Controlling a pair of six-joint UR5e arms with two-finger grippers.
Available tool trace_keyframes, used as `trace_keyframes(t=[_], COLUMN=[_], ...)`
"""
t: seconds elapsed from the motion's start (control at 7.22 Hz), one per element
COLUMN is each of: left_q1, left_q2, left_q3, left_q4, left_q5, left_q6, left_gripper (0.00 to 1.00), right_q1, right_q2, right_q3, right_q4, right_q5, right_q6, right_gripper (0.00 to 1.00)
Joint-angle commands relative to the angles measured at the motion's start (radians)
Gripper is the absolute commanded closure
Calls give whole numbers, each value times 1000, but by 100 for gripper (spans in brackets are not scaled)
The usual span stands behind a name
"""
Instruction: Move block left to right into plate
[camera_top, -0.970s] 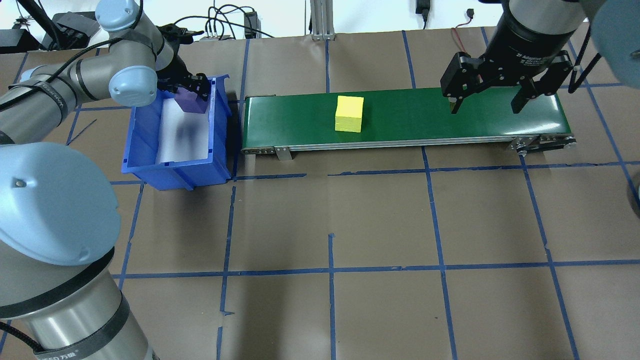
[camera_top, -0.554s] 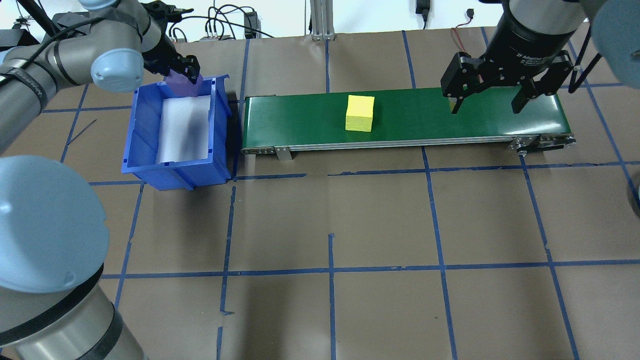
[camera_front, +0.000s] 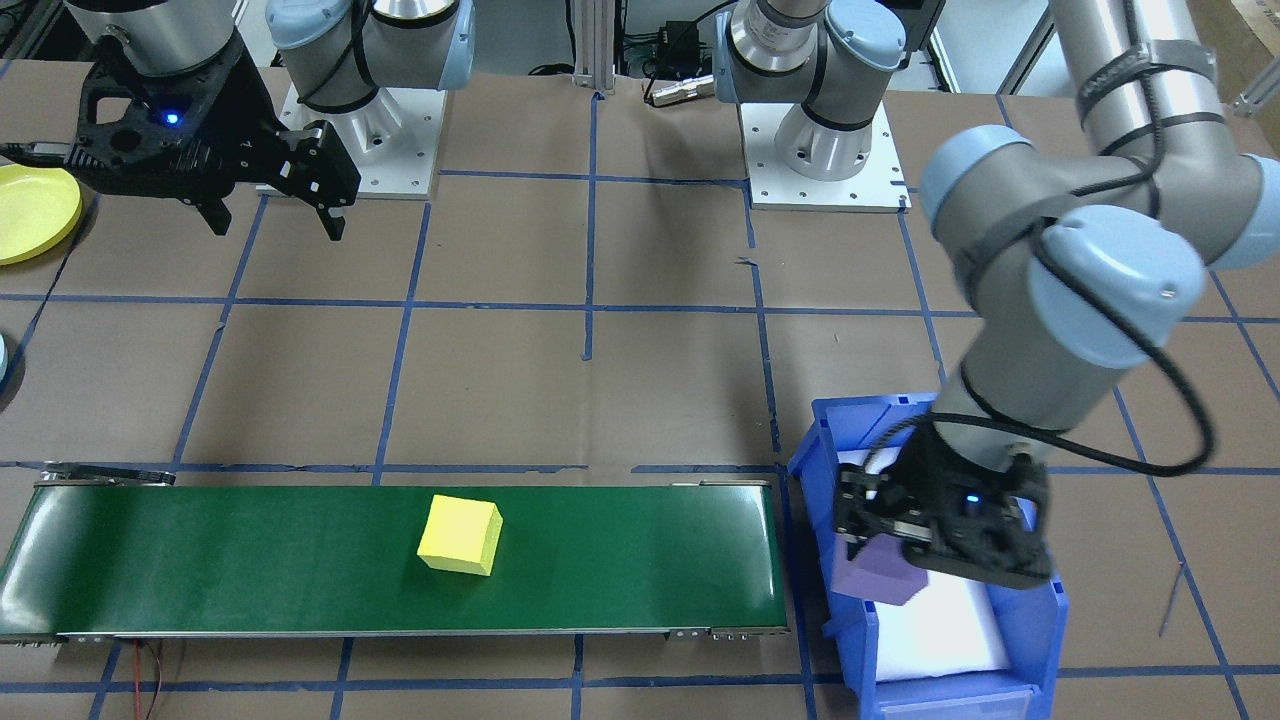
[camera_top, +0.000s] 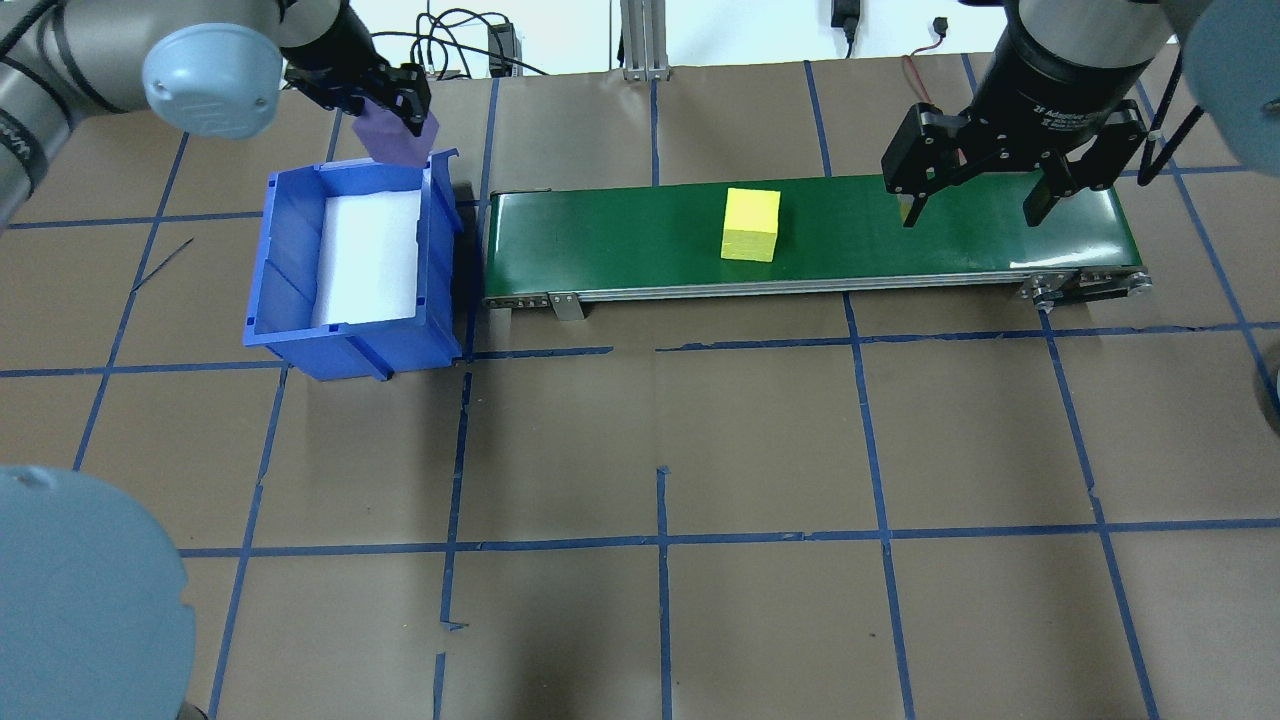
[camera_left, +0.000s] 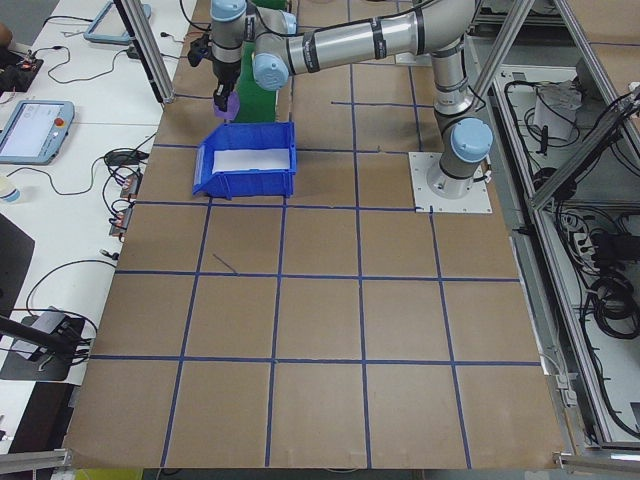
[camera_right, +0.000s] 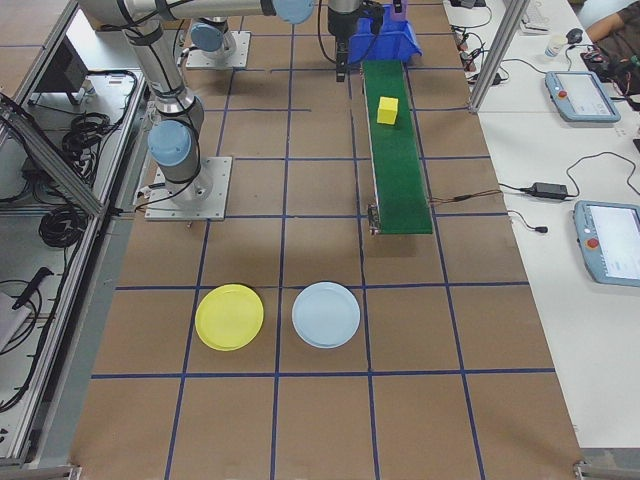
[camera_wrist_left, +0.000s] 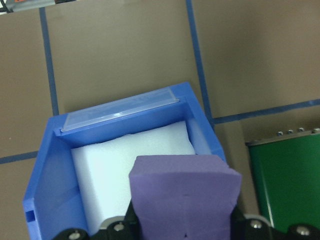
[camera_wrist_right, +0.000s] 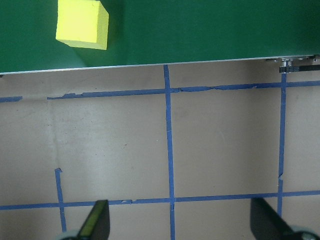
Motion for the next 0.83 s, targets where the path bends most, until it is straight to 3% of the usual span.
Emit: trace_keyframes(t=[0.0, 0.28, 0.42, 0.55, 0.69], left_q1=[-143, -147, -147, -147, -148], left_q2=[-54, -121, -122, -119, -93], left_q3=[-47, -68, -85, -88, -87], left_q4=[32, 89, 97, 95, 83], left_q5=[51, 46, 53, 56, 46], left_q6=[-30, -41, -50, -55, -120], left_gripper=[60, 60, 55, 1, 0], right_q1=[-1, -11, -15, -15, -15], right_q2=[1, 3, 4, 3, 4], right_q3=[0, 0, 0, 0, 0], right_q4=[0, -1, 0, 0, -1], right_q5=[-1, -1, 0, 2, 3], right_q6=[-1, -1, -1, -1, -1], right_gripper=[0, 0, 0, 0, 0])
